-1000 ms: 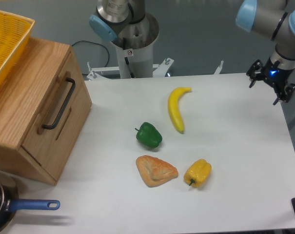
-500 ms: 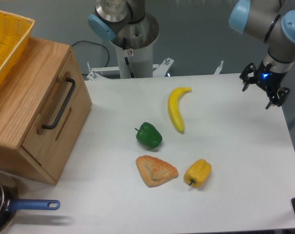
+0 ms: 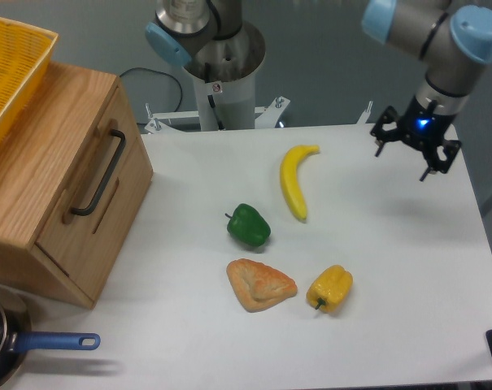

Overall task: Slide the top drawer open
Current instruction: 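Move the gripper across the table toward the black drawer handle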

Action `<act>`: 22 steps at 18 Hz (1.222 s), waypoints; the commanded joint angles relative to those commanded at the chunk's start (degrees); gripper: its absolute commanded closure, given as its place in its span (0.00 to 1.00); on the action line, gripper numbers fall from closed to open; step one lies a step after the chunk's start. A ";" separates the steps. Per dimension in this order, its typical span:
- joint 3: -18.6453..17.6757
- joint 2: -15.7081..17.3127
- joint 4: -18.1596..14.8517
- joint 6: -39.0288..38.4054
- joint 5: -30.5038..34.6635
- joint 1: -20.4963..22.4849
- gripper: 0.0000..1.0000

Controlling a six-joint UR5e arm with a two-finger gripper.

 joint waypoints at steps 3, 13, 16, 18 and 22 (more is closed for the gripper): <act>0.00 1.94 -0.18 -6.78 0.00 -3.87 0.00; -0.09 6.25 -5.10 -26.38 0.00 -17.05 0.00; 0.00 6.25 -4.93 -32.36 0.00 -21.44 0.00; 0.09 6.25 -4.93 -35.00 0.00 -23.91 0.00; 0.44 6.86 -5.02 -38.87 -0.53 -28.04 0.00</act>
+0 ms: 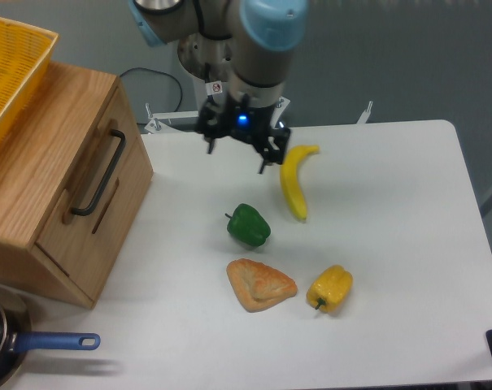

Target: Slide the top drawer open

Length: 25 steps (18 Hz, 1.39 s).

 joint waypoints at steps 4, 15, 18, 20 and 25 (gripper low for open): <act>0.18 -0.09 0.09 -3.26 -0.09 -3.87 0.00; 2.46 -2.63 0.53 -8.53 -1.32 -7.48 0.00; 3.69 -4.30 0.53 -9.85 -1.32 -8.88 0.00; 3.78 -4.75 0.53 -10.81 -1.50 -9.23 0.00; 3.17 -5.19 0.53 -12.40 -1.58 -10.82 0.00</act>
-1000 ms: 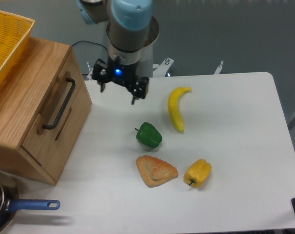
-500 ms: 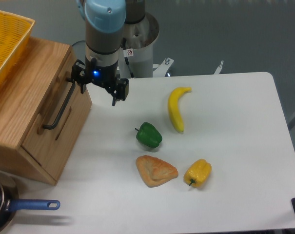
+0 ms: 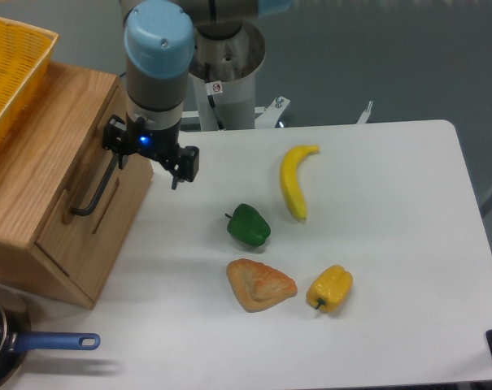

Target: Slide the top drawer open

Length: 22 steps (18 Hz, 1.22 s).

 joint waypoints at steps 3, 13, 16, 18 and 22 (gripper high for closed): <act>0.00 0.00 0.00 -1.84 -0.09 -1.23 0.00; 0.00 -0.44 0.00 -2.37 -1.32 -1.58 0.00; 0.00 -0.61 0.00 -2.37 -1.32 -1.58 0.00; -0.09 -0.88 0.00 -2.72 -1.32 -1.67 0.00; -0.09 -1.49 0.00 -3.43 -1.32 -2.29 0.00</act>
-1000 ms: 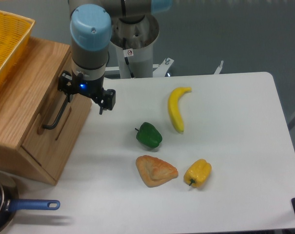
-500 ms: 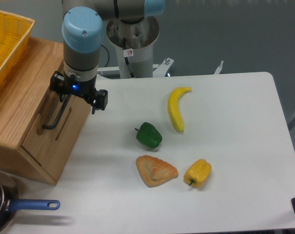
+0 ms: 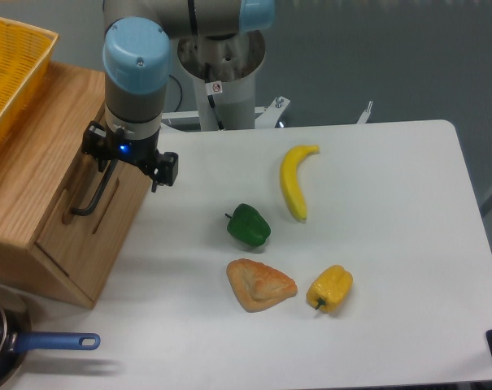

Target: Slide the top drawer open

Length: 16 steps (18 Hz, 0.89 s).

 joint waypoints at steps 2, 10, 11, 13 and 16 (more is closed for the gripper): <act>0.00 -0.18 0.00 -0.79 0.17 -0.35 0.00; 0.00 -0.53 0.00 -0.79 0.18 -0.44 0.00; 0.00 -0.53 0.09 -0.53 0.26 -0.44 0.00; 0.09 -0.79 0.78 -0.62 0.35 -0.44 0.00; 0.26 -0.79 1.93 -0.27 0.53 -0.35 0.00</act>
